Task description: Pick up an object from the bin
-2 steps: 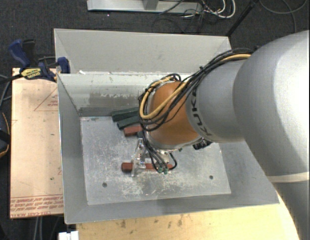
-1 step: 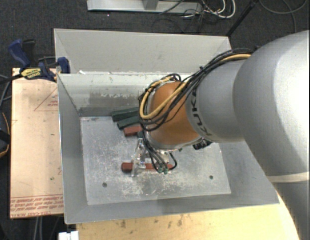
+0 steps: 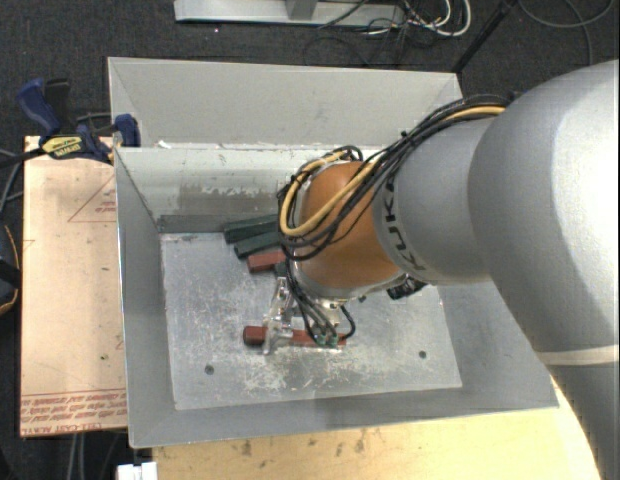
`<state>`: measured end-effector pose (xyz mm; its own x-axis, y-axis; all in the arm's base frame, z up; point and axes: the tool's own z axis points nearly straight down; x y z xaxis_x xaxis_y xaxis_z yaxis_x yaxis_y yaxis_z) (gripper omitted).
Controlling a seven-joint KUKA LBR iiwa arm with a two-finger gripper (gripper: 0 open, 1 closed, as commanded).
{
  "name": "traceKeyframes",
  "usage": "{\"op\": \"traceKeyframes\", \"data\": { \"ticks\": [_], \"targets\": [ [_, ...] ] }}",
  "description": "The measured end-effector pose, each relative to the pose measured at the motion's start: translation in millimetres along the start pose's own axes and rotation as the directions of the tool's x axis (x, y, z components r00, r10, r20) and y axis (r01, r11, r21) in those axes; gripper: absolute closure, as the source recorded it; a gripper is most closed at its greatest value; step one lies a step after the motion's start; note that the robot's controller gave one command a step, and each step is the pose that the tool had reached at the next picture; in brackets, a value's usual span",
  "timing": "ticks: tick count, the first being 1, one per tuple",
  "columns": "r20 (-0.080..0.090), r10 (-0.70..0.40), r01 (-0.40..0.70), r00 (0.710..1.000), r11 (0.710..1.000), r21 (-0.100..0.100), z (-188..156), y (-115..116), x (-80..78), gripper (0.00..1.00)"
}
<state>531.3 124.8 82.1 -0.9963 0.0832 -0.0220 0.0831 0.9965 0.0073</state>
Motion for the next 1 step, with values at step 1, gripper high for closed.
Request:
{"op": "traceKeyframes", "data": {
  "ticks": [1],
  "targets": [
    [-0.023, -0.001, 0.001, 1.000, 1.000, 0.007, -13.3, -1.1, 4.9, 1.00]
  ]
}}
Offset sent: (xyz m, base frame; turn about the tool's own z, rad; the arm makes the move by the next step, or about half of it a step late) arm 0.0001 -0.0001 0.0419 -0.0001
